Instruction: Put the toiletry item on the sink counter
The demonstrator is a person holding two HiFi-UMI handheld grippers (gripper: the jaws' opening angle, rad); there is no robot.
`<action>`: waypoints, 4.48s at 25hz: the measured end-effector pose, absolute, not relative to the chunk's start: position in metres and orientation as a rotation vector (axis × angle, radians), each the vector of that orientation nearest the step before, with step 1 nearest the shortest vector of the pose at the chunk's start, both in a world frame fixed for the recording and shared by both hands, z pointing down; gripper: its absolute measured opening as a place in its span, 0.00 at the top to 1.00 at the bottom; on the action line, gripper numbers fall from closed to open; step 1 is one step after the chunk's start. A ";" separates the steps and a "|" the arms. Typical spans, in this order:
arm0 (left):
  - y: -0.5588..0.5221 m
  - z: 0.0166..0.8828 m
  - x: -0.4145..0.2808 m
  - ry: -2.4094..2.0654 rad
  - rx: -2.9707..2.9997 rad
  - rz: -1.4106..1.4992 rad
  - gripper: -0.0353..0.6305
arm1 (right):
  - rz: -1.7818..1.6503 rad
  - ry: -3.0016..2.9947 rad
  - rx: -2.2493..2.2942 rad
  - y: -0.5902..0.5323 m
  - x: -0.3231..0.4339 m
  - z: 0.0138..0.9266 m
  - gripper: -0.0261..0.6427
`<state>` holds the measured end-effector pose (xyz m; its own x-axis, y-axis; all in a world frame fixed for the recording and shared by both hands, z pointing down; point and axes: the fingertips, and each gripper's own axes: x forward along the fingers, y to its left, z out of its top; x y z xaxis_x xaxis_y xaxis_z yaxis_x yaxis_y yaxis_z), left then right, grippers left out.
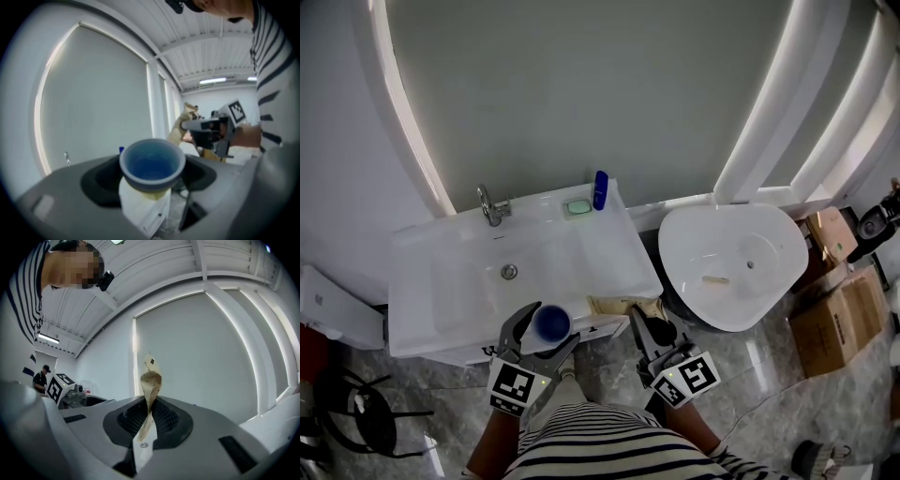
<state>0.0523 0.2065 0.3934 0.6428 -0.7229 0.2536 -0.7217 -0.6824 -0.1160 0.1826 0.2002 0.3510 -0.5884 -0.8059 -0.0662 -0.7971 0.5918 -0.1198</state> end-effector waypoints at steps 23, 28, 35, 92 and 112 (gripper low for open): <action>0.008 0.390 0.013 1.193 -2.851 -0.403 0.38 | -0.052 2.737 -1.415 0.015 0.125 0.334 0.92; -0.027 0.393 0.001 1.182 -2.847 -0.398 0.38 | -0.003 2.767 -1.423 -0.019 0.105 0.331 0.92; -0.066 0.402 -0.003 1.210 -2.821 -0.421 0.38 | 0.053 2.820 -1.407 -0.055 0.092 0.329 0.92; -0.259 0.599 -0.019 1.644 -2.793 -0.702 0.38 | -0.072 2.990 -1.201 -0.210 0.089 0.375 0.92; -0.274 0.637 -0.023 1.590 -2.820 -0.716 0.38 | -0.152 3.030 -1.173 -0.234 0.069 0.396 0.92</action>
